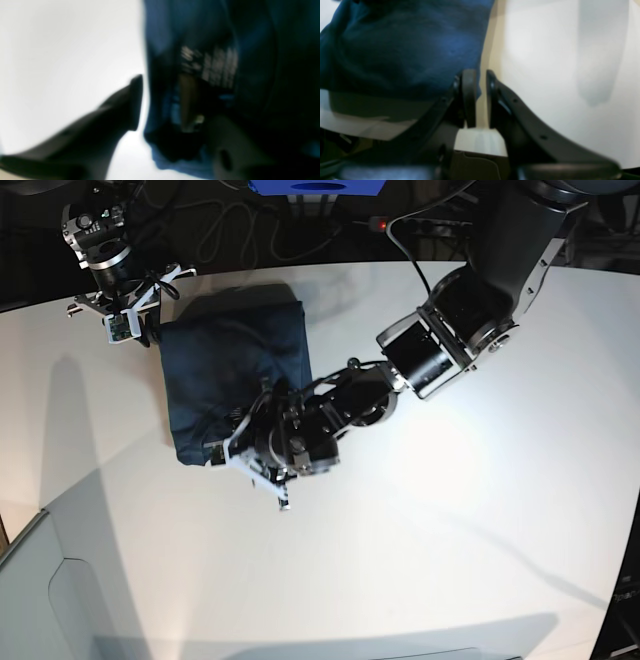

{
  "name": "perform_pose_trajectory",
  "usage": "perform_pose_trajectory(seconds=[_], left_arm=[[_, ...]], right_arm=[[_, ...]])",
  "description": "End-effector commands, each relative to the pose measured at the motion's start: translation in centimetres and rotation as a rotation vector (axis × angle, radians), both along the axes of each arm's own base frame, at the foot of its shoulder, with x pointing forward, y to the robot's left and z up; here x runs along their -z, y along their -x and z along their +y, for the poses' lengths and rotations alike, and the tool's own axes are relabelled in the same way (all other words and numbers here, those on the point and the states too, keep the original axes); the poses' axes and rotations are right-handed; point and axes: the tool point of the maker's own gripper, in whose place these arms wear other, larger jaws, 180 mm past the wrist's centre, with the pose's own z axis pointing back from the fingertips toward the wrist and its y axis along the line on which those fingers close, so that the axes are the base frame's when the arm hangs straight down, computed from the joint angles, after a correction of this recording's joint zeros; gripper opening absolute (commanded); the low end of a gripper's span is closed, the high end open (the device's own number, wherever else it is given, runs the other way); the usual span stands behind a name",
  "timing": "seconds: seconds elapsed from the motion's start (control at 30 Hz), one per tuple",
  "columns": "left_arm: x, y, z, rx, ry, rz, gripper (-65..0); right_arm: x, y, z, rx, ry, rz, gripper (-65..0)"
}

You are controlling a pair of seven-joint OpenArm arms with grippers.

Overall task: Fold the T-shirt properly
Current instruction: 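Rotate the folded shirt with the left gripper, pulling its edge around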

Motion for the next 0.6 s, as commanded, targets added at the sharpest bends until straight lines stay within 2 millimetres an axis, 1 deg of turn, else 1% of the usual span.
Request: perform_pose_trajectory(seconds=[0.0,0.07,0.17,0.2,0.23,0.27,0.3,0.33,0.37,0.43,0.53,0.57], left_arm=[[-3.1,-1.7,-0.7,-0.001,0.051,-0.068,-36.4],[-5.1,-2.3,-0.6,-0.009,0.096,-0.107,-32.2],[-8.1,-2.9,-0.2,-0.014,0.150,-0.170,-30.5],[-9.0,-3.1,0.4,-0.019,0.160,-0.193,-30.5],[-9.7,-3.5,1.7,-0.034,0.160,-0.217,-30.5],[-9.9,-3.5,3.0,-0.052,0.152,-0.228,-30.5],[-10.7,-3.5,4.4,-0.076,0.154,-0.249,-30.5],[-11.4,-3.8,6.4,-0.119,0.157,-0.269,-30.5],[-11.5,-3.8,8.6,-0.167,0.154,-0.274,-30.5],[-12.3,-3.6,12.9,-0.273,0.174,-0.296,-30.5],[-12.7,-2.6,20.1,-0.492,0.221,-0.312,-30.5],[-12.5,-1.9,22.4,-0.564,0.236,-0.311,-30.5]], right_arm=[[-1.0,-0.4,0.3,-0.016,-0.003,-0.040,-59.0],[-1.0,-0.4,0.3,-0.016,-0.003,-0.040,-59.0],[-1.0,-0.4,0.3,-0.016,-0.003,-0.040,-59.0],[-1.0,-0.4,0.3,-0.016,-0.003,-0.041,-59.0],[-1.1,-0.6,0.2,-0.016,-0.002,-0.046,-59.0],[-1.2,-0.7,0.3,-0.016,-0.003,-0.050,-59.0],[-1.2,-0.8,0.4,-0.019,-0.006,-0.053,-59.0],[-1.3,-1.0,0.6,-0.025,-0.010,-0.057,-59.0],[-1.5,-1.4,1.3,-0.042,-0.020,-0.068,-59.0],[-1.6,-1.8,3.1,-0.088,-0.048,-0.076,-59.1],[-1.8,-2.6,6.3,-0.165,-0.098,-0.094,-59.1],[-2.0,-2.7,7.3,-0.190,-0.113,-0.099,-59.1]])
